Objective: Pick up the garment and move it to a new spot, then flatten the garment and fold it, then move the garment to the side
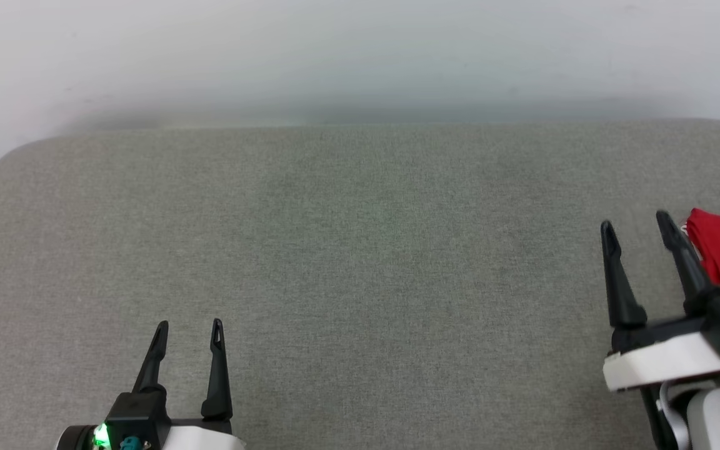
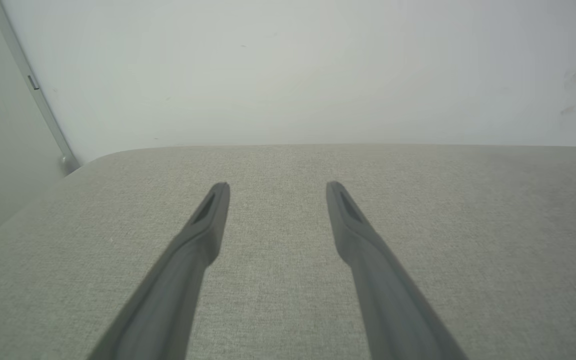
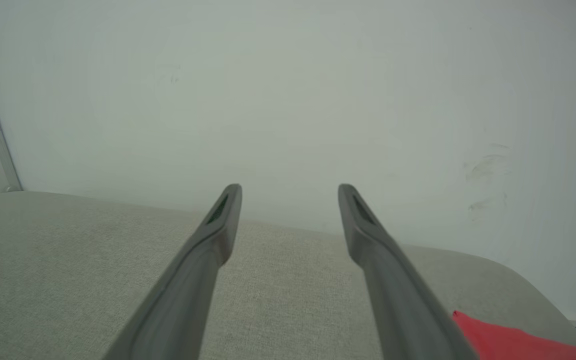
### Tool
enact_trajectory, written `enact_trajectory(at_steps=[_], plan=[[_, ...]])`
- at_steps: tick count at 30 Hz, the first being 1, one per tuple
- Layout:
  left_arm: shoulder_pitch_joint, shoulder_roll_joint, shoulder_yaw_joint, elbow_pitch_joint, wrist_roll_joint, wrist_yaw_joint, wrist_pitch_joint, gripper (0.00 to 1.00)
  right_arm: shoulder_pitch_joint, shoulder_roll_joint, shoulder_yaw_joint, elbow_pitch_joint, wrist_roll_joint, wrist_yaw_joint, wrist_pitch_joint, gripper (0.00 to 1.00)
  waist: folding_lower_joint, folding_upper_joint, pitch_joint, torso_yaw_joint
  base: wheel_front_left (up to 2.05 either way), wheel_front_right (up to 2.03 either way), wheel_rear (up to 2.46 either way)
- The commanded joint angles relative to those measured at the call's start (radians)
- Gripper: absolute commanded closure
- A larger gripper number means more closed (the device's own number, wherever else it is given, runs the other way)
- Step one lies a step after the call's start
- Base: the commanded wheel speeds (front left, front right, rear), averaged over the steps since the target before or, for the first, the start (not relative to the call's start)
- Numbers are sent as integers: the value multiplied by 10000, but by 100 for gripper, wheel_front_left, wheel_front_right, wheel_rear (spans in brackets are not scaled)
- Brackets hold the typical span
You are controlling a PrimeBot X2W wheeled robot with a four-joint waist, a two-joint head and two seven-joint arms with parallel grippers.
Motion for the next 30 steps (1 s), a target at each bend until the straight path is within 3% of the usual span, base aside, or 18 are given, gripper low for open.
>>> enact_trajectory(at_steps=[1, 16, 30], plan=[[82, -14, -4, 9, -40, -33, -22, 0, 242, 91, 6, -130, -73, -7, -17, 0, 2, 0, -85, 24, 0, 0, 0], [616, -14, -22, 192, -321, -164, -22, 0, 2344, 759, -293, -608, -163, -7, -17, 0, 2, 0, -816, -28, 0, 0, 0], [723, -13, 37, 242, -267, -337, -22, 0, 3053, 911, -455, -791, 22, -7, -18, 0, 2, 0, -963, -36, 0, 0, 0]])
